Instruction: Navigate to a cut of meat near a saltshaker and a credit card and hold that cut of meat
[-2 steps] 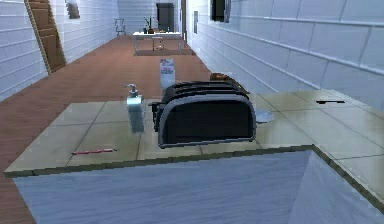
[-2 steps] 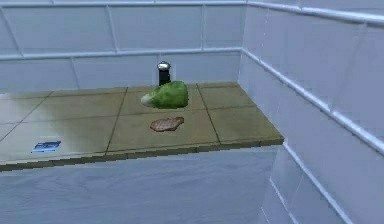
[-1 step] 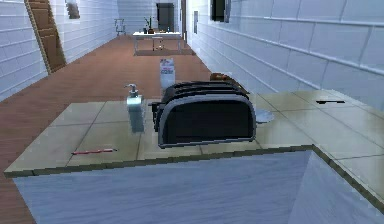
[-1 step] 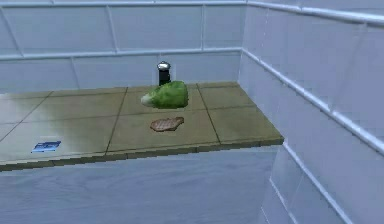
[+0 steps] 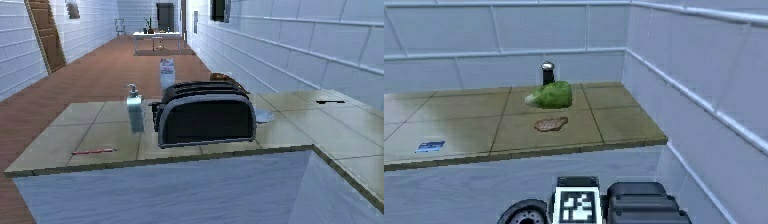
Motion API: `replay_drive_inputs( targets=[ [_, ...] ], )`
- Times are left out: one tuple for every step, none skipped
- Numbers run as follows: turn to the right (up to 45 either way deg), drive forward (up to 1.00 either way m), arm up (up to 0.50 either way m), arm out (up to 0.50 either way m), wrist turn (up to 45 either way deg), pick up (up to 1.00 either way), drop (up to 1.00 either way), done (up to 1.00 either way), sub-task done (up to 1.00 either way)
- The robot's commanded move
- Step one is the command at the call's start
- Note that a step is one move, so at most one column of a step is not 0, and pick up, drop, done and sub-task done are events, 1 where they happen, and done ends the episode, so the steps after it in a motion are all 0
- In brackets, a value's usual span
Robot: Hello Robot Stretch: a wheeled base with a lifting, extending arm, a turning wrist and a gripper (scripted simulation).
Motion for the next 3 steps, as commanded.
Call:
replay_drive_inputs(
  targets=[
    [0.0, 0.0, 0.0, 0.44, 0.0, 0.0, 0.0, 0.0, 0.0],
    [0.0, 0.0, 0.0, 0.0, 45.0, 0.0, 0.0, 0.0, 0.0],
    [0.0, 0.0, 0.0, 0.0, 45.0, 0.0, 0.0, 0.0, 0.0]
  ],
)
